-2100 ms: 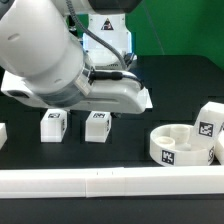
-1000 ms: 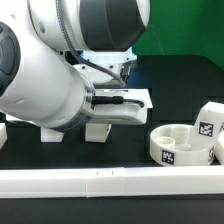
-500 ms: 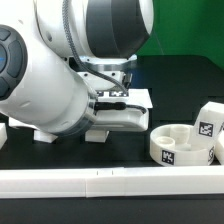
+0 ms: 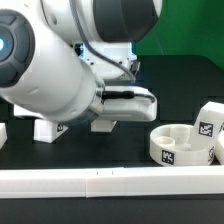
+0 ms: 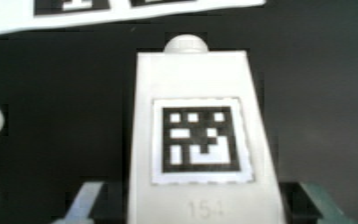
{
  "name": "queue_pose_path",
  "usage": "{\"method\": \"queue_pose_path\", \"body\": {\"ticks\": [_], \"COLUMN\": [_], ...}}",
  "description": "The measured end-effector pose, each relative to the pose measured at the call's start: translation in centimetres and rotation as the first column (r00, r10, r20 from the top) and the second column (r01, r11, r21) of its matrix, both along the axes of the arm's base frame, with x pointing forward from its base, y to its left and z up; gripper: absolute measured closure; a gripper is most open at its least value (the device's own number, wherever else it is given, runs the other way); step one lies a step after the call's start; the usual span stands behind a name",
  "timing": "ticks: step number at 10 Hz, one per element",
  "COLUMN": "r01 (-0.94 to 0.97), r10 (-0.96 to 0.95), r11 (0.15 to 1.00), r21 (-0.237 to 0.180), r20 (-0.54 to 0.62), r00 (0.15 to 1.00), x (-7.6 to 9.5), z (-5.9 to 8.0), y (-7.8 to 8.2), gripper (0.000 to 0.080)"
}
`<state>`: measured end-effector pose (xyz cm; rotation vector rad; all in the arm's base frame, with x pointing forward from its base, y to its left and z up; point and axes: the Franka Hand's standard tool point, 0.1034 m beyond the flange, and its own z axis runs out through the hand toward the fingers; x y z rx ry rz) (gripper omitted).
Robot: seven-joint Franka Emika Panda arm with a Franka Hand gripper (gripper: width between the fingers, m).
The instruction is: Assemble stool
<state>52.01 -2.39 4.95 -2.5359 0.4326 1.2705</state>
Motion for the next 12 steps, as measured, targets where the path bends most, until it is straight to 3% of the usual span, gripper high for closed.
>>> {"method": "queue_pose_path", "body": {"ticks": [1,4,6,9,12], "r01": [0.017,0.015,0.023,0.059,0.112], "r10": [-0.017,-0.015,-0.022,-0.031,-0.026], "r11": [1.0,1.0,1.0,0.994,0.982], "r21": [0.006,0.003,-0.012,-0.088,-0.154], "r20": [0.011,0.012,0.061,0.291,0.474], "r00": [1.0,1.0,0.998,0.956,0.88], "x": [0.4,0.3,1.2,3.0,3.7], "z": [0.5,0.2,-0.1,2.5,1.9], "y": [0.2,0.1,0.2,1.3,1.1], "gripper": [0.0464,0.0463,0.0463,0.0463,0.0462]}}
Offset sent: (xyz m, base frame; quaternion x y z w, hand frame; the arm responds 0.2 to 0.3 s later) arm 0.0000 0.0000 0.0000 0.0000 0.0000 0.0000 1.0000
